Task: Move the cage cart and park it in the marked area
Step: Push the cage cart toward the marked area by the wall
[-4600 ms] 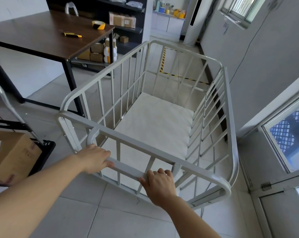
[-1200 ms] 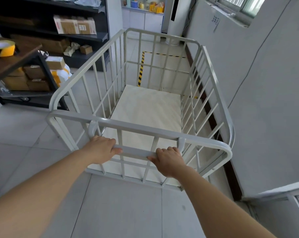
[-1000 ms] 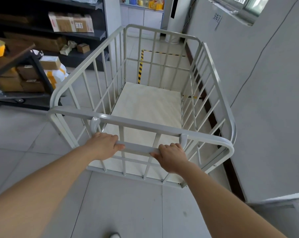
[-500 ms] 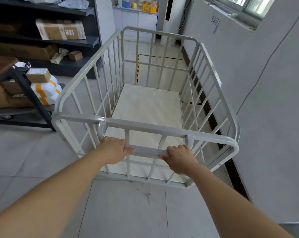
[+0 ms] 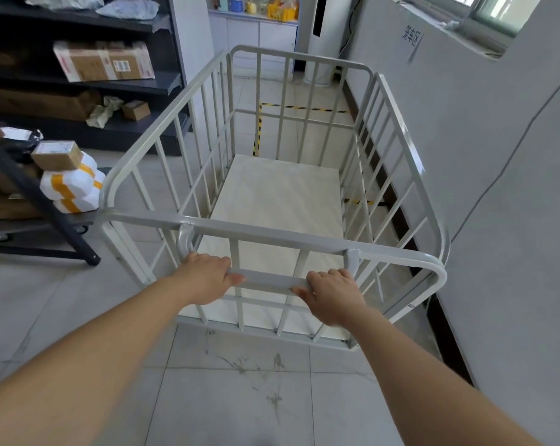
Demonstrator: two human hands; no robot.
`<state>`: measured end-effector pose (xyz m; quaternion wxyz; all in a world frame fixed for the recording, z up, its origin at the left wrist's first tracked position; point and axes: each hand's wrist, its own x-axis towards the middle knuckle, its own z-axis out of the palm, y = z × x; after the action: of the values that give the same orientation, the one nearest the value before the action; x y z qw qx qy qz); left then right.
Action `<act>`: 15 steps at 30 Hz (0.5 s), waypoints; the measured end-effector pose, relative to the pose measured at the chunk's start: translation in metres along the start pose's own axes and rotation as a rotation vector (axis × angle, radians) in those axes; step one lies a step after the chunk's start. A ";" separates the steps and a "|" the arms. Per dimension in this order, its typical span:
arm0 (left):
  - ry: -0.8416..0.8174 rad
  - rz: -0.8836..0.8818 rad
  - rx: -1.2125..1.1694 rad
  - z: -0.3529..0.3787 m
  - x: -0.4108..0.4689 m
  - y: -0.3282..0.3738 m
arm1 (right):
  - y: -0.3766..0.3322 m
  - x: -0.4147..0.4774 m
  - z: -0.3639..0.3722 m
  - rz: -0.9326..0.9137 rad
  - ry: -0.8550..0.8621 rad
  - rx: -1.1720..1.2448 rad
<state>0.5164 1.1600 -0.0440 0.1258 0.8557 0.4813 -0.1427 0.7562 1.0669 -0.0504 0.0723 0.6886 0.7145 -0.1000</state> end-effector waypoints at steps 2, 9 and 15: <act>0.006 -0.006 -0.007 -0.009 0.015 -0.003 | 0.007 0.017 -0.005 0.000 -0.012 0.007; 0.009 -0.029 0.001 -0.037 0.066 -0.009 | 0.028 0.072 -0.021 0.004 -0.025 0.010; 0.022 -0.028 -0.014 -0.051 0.109 -0.021 | 0.041 0.113 -0.030 0.010 -0.029 0.018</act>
<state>0.5584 1.2746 -0.0376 0.1244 0.8495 0.4955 -0.1316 0.7936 1.1855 -0.0500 0.0769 0.6913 0.7090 -0.1160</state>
